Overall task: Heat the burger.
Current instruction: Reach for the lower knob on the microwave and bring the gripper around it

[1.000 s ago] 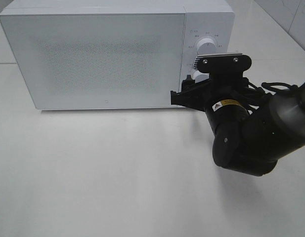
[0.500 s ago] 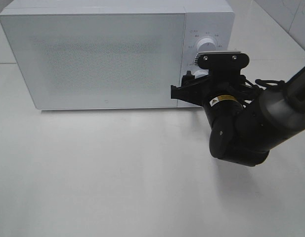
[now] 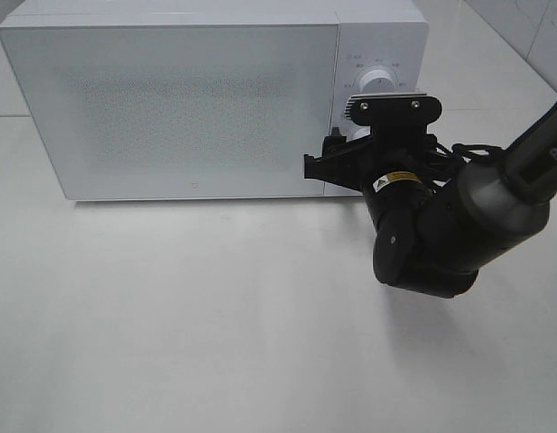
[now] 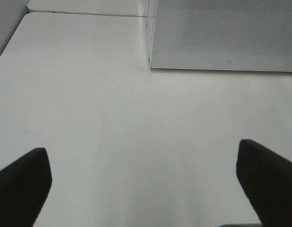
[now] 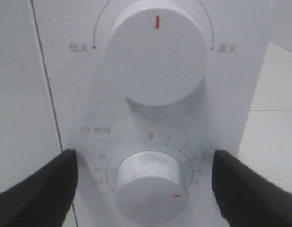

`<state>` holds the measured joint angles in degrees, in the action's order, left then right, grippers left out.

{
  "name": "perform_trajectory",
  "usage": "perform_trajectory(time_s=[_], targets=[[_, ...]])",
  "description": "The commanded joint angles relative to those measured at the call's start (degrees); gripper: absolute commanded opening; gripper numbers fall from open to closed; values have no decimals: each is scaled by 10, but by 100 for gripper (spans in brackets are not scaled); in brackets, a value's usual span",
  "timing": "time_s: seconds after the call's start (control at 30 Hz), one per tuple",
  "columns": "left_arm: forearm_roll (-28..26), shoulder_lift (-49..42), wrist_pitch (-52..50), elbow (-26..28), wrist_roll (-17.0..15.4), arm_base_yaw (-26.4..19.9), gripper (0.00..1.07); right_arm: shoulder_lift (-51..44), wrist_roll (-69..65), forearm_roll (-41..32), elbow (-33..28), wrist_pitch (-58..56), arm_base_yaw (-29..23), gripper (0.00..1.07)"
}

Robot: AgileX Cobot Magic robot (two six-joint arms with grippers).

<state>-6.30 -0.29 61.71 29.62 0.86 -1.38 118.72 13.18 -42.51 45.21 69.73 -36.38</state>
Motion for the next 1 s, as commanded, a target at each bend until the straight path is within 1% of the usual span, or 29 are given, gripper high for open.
perform_trajectory(time_s=[0.03,0.4,0.67,0.73,0.77,0.8,0.83,0.87,0.9,0.93,0.97,1.0], targets=[[-1,-3,-4,-1,1,-1,101,0,-1,7,5,25,4,76],[-1,-3,-4,-1,1,-1,101,0,1,7,5,23,4,76],[-1,-3,-4,-1,1,-1,101,0,1,7,5,23,4,68],[-1,-3,-4,-1,1,-1,101,0,1,7,5,23,4,62],[-1,-3,-4,-1,1,-1,101,0,1,7,5,23,4,62],[-1,-3,-4,-1,1,-1,101,0,0,7,5,23,4,55],[-1,-3,-4,-1,1,-1,101,0,0,7,5,23,4,55],[-1,-3,-4,-1,1,-1,101,0,-5,7,5,23,4,45],[-1,-3,-4,-1,1,-1,101,0,-8,7,5,23,4,38],[-1,-3,-4,-1,1,-1,101,0,-8,7,5,23,4,38],[-1,-3,-4,-1,1,-1,101,0,-13,7,5,23,4,26],[-1,-3,-4,-1,1,-1,101,0,-16,7,5,23,4,21]])
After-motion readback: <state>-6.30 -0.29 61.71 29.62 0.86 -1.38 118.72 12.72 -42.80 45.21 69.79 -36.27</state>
